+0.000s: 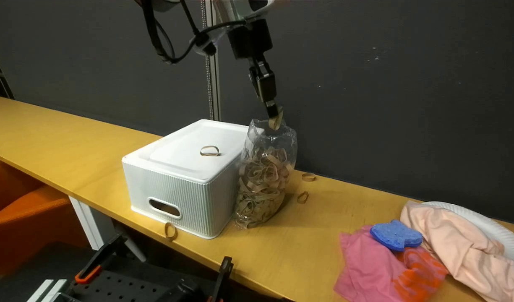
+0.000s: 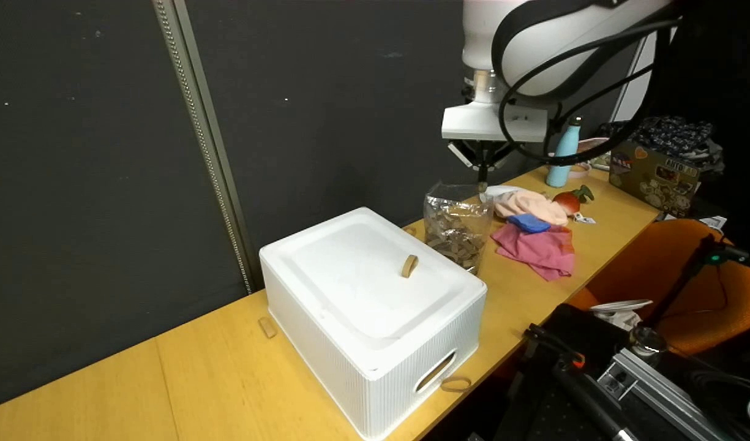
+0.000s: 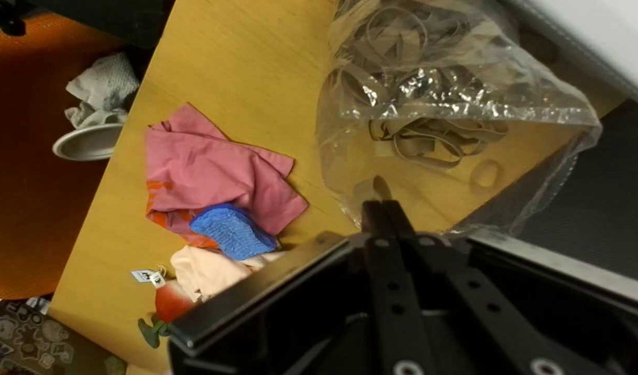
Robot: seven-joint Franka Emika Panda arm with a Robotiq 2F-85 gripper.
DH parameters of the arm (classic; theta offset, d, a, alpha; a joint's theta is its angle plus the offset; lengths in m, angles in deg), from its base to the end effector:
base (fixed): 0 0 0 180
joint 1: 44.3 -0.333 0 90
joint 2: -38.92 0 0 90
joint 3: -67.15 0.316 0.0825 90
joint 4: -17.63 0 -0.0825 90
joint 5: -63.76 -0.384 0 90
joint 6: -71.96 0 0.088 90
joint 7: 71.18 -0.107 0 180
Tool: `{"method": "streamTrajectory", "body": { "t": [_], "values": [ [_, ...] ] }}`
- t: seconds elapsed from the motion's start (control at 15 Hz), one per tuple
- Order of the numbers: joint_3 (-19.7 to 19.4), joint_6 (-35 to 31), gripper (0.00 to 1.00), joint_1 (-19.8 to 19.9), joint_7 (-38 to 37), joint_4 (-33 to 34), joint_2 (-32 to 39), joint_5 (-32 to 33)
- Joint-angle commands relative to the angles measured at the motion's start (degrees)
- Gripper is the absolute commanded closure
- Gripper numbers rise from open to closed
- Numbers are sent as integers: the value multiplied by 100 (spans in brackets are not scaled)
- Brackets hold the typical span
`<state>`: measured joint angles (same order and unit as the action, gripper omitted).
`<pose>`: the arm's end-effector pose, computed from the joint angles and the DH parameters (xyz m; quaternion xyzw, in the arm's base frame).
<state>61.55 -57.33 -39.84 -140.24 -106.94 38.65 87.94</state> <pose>0.5327 -0.1058 0.4042 0.8331 -0.5255 0.1195 0.1248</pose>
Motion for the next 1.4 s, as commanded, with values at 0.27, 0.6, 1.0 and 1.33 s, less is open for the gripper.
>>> {"method": "streamTrajectory", "body": {
  "t": [0.27, 0.6, 1.0, 1.33],
  "values": [
    [40, 9, 69, -9, -38, 149, 152, 98],
    [167, 8, 35, -140, -156, 40, 58, 97],
    [417, 103, 0, -386, -300, 60, 60, 42],
    [662, -113, 0, -639, -555, -79, 238, -19]
  ]
}}
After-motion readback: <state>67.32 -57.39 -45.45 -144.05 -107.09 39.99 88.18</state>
